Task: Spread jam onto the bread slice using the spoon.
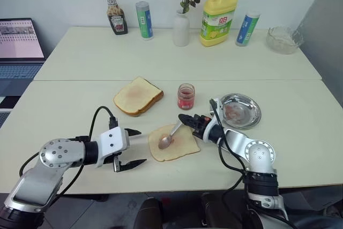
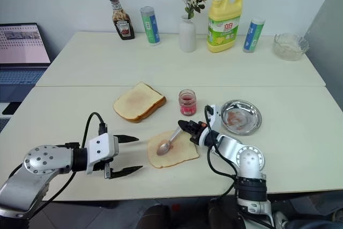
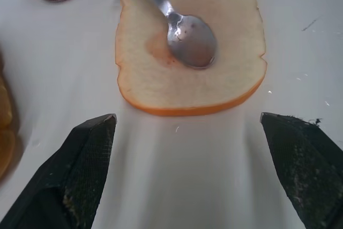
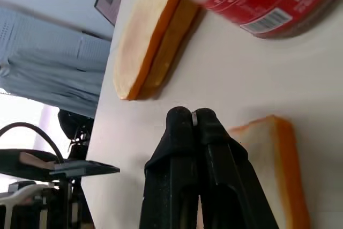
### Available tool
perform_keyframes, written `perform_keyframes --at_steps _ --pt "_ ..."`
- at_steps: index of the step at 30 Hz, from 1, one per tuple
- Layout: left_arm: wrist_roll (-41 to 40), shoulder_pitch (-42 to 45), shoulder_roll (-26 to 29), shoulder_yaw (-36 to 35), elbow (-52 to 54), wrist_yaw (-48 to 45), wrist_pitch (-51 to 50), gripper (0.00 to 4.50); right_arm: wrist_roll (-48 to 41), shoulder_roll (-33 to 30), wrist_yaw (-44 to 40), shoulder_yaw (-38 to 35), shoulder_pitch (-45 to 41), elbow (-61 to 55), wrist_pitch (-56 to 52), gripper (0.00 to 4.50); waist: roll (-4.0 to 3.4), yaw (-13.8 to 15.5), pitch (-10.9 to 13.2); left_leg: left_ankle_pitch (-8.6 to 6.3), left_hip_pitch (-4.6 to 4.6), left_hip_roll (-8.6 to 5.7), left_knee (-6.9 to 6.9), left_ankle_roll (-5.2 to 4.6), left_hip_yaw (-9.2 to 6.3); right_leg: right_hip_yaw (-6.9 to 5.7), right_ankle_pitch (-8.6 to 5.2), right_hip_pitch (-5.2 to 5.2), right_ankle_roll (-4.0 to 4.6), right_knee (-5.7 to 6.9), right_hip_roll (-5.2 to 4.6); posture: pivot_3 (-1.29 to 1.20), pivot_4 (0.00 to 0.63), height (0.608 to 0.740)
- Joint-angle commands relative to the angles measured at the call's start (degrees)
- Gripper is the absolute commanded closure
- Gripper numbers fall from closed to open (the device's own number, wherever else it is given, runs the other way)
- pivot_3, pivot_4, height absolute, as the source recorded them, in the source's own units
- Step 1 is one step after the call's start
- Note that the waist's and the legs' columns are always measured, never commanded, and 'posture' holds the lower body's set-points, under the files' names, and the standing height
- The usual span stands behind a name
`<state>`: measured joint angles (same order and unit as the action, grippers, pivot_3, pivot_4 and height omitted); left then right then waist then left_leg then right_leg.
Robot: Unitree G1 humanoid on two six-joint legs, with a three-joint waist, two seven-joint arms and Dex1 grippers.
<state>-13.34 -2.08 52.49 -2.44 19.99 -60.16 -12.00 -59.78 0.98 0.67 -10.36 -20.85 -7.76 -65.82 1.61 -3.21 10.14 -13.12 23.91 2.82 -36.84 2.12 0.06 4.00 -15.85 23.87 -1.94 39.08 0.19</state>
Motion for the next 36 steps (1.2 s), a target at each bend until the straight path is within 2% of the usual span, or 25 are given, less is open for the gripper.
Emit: perform_keyframes --at_steps 1,5,12,15,20,28,36 --pt "0.3 0.7 -0.1 0.0 1.0 0.1 1.1 0.0 -2.0 -3.4 -0.8 -1.5 0.6 -3.2 -2.5 4.45 0.0 0.0 0.0 0.0 -0.01 0.0 0.0 0.0 0.0 0.0 0.0 -0.01 0.0 0.0 0.0 0.0 0.15 0.74" --pt "0.4 0.7 -0.1 0.1 0.9 0.0 1.3 0.0 -3.5 -5.5 -0.8 -2.4 0.3 -3.5 -3.0 4.45 0.0 0.0 0.0 0.0 -0.05 0.01 -0.01 0.0 -0.02 -0.01 0.0 -0.04 -0.01 0.01 0.03 0.0 0.15 0.74" --pt "0.4 0.8 -0.2 0.3 0.9 -0.1 1.3 0.0 -2.8 0.8 3.7 -4.3 -6.1 2.2 2.9 4.45 0.0 -0.1 0.0 0.0 -0.04 0.03 -0.02 0.0 -0.02 0.0 0.0 -0.03 -0.01 0.01 0.06 0.0 0.15 0.74" --pt "0.4 0.7 -0.2 0.3 1.0 -0.1 1.3 0.0 -0.8 1.1 2.7 -3.3 -6.8 4.1 4.1 4.45 0.0 0.0 0.0 0.0 -0.03 0.03 0.0 0.0 -0.02 -0.01 0.0 -0.03 0.0 0.0 0.06 0.0 0.15 0.74" --pt "0.6 0.8 -0.4 0.5 1.0 0.1 1.4 0.0 0.0 -2.2 0.3 -1.8 -4.8 3.3 1.5 4.45 0.0 0.0 0.0 0.0 -0.01 0.01 0.01 0.0 -0.01 -0.01 0.0 -0.02 0.0 -0.03 0.01 0.0 0.15 0.74" --pt "1.1 1.6 -1.3 1.3 -0.2 0.1 2.3 0.0 -4.8 -8.8 0.3 -5.0 -2.0 -2.0 -2.9 4.45 0.0 0.0 0.0 0.0 -0.03 0.0 -0.01 0.0 -0.02 -0.01 0.0 -0.06 -0.01 -0.01 0.02 0.0 0.15 0.74" --pt "0.8 1.8 -1.0 1.3 -0.7 0.0 2.7 0.0 -7.8 -11.4 1.1 -7.3 -5.2 -4.3 -1.8 4.45 0.0 0.0 0.0 0.0 -0.03 0.0 -0.01 0.0 -0.02 0.0 0.0 -0.05 -0.01 -0.01 0.03 0.0 0.15 0.74"
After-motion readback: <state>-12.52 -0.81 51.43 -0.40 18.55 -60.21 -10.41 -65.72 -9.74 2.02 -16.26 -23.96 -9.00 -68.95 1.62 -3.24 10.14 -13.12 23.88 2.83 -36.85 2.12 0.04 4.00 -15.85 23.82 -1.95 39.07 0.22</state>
